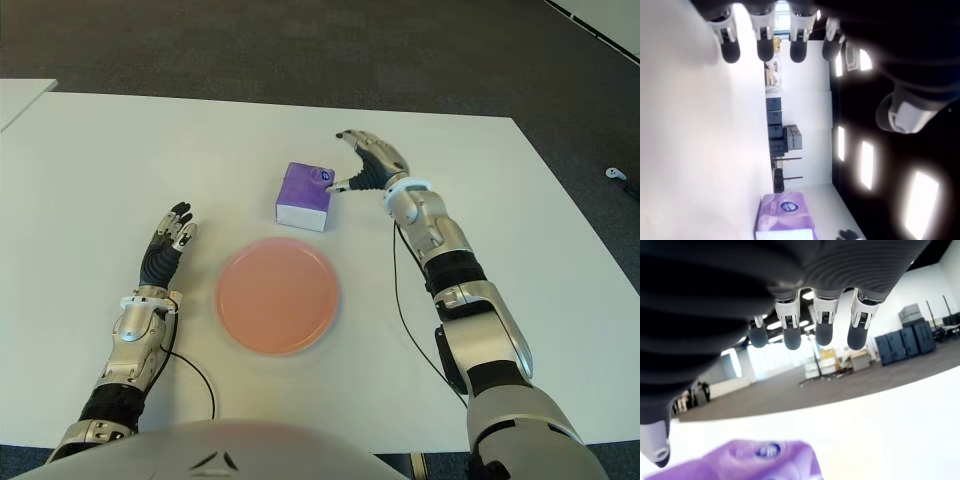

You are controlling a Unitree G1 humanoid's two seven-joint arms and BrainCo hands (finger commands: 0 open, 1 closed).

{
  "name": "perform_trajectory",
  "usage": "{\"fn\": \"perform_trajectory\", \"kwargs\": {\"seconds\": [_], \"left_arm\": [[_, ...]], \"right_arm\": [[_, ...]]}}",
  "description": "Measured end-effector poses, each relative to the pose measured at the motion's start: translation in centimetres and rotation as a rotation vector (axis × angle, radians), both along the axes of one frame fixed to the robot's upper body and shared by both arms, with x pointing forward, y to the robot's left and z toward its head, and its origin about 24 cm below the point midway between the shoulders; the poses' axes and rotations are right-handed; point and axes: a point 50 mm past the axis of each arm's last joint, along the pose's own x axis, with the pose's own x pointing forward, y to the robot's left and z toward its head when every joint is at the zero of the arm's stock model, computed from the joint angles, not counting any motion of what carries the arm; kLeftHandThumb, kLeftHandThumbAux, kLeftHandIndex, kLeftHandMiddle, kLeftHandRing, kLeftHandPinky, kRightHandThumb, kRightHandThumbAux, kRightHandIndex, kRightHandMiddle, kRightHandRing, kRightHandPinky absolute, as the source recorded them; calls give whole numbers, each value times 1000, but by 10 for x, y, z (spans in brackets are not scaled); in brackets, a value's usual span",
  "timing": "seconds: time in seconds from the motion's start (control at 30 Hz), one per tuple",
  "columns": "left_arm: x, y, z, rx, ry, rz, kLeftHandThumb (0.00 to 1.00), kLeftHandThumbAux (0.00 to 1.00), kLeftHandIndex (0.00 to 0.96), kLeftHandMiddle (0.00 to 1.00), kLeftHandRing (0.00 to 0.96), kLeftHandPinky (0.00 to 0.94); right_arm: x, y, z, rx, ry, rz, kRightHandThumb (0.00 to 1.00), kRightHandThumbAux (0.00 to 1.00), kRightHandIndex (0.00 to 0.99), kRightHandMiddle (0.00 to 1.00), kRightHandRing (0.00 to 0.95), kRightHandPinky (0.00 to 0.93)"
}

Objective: Put the tissue paper into the plate.

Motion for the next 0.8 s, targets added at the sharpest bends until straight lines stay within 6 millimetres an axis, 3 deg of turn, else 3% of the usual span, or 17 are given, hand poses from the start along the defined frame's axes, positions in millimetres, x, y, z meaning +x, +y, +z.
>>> {"fn": "perform_trajectory", "kwargs": {"seconds": [0.2,0.53,0.8], "left_arm": [[0,0,0,1,-7,-1,0,436,0,0,0,0],[2,0,0,1,-9,3,0,444,0,0,0,0],[2,0,-2,0,-14,5,0,445,0,0,0,0]], "right_arm": [[0,6,-15,-146,-28,107,472,545,8,32,2,1],[6,12,-13,-405,-180,237,450,550,14,53,15,0],[4,14,-18,-498,-229,319,444,569,20,61,26,0]]}}
